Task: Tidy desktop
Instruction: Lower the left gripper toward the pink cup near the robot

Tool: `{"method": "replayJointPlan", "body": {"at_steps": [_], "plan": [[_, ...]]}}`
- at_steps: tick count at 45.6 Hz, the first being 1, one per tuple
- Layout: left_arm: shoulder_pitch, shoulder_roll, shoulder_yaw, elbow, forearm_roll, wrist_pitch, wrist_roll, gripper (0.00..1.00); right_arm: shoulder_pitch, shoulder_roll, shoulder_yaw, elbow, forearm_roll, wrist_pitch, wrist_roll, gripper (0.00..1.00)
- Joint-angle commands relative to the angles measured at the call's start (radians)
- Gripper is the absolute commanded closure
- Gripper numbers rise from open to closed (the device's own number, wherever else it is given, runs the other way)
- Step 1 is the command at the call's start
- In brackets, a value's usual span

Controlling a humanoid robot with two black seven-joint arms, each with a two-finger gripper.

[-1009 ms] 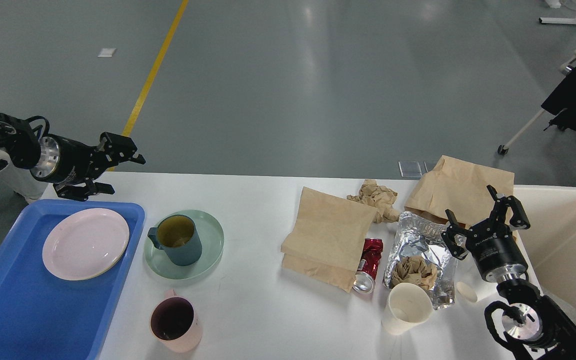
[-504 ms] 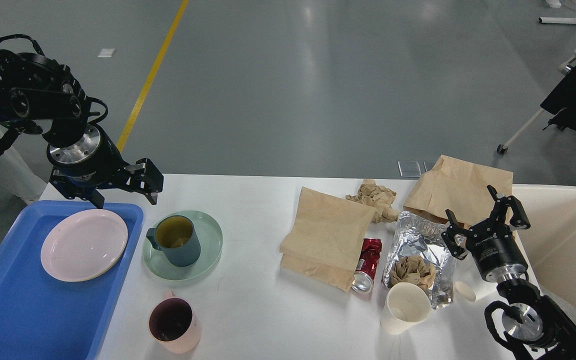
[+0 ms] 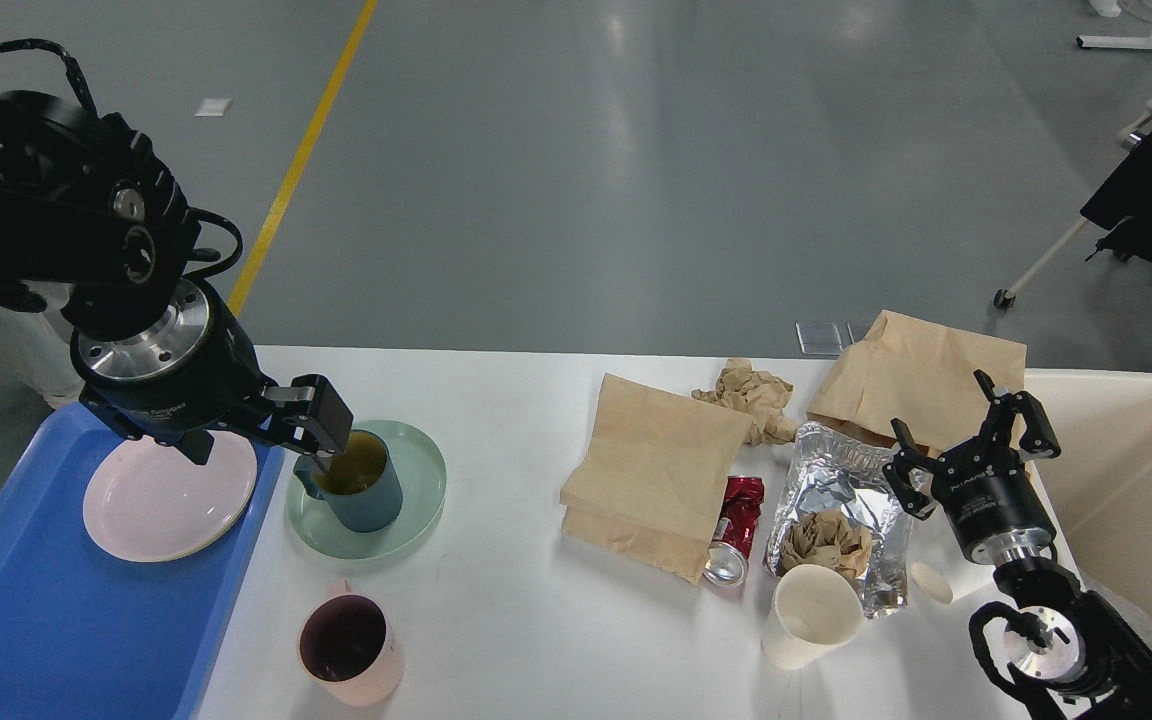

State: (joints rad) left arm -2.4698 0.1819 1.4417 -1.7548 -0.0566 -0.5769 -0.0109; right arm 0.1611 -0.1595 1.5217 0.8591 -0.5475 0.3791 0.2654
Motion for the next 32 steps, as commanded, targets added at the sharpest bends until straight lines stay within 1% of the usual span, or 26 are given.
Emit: {"method": "replayJointPlan", "body": {"at_steps": [1, 3, 6, 11, 17, 23, 27, 32], "plan": [[0.035, -0.024, 0.002, -0.005, -0.012, 0.025, -0.024, 0.07, 0.0, 0.0, 0.0, 0.0, 0.0, 0.0, 0.0, 0.0], [0.055, -0.022, 0.002, -0.005, -0.012, 0.037, -0.029, 0.07, 0.0, 0.0, 0.0, 0.0, 0.0, 0.001, 0.0, 0.0], [0.083, -0.025, 0.0, -0.003, -0.012, 0.032, -0.029, 0.05, 0.0, 0.0, 0.0, 0.0, 0.0, 0.001, 0.0, 0.0], [0.169, -0.033, -0.012, -0.002, -0.012, 0.028, -0.032, 0.04, 0.0, 0.0, 0.0, 0.0, 0.0, 0.001, 0.0, 0.0], [0.219, -0.016, 0.002, 0.011, -0.012, 0.06, -0.024, 0.04, 0.0, 0.0, 0.0, 0.0, 0.001, 0.0, 0.0, 0.0], [0.297, 0.025, 0.019, 0.015, -0.009, 0.106, -0.02, 0.05, 0.0, 0.0, 0.0, 0.0, 0.0, 0.001, 0.0, 0.0], [0.392, 0.031, 0.016, 0.026, -0.005, 0.152, -0.021, 0.05, 0.0, 0.0, 0.0, 0.0, 0.0, 0.0, 0.0, 0.0], [0.538, 0.018, 0.002, 0.061, -0.005, 0.245, -0.018, 0.06, 0.0, 0.0, 0.0, 0.0, 0.0, 0.001, 0.0, 0.0]]}}
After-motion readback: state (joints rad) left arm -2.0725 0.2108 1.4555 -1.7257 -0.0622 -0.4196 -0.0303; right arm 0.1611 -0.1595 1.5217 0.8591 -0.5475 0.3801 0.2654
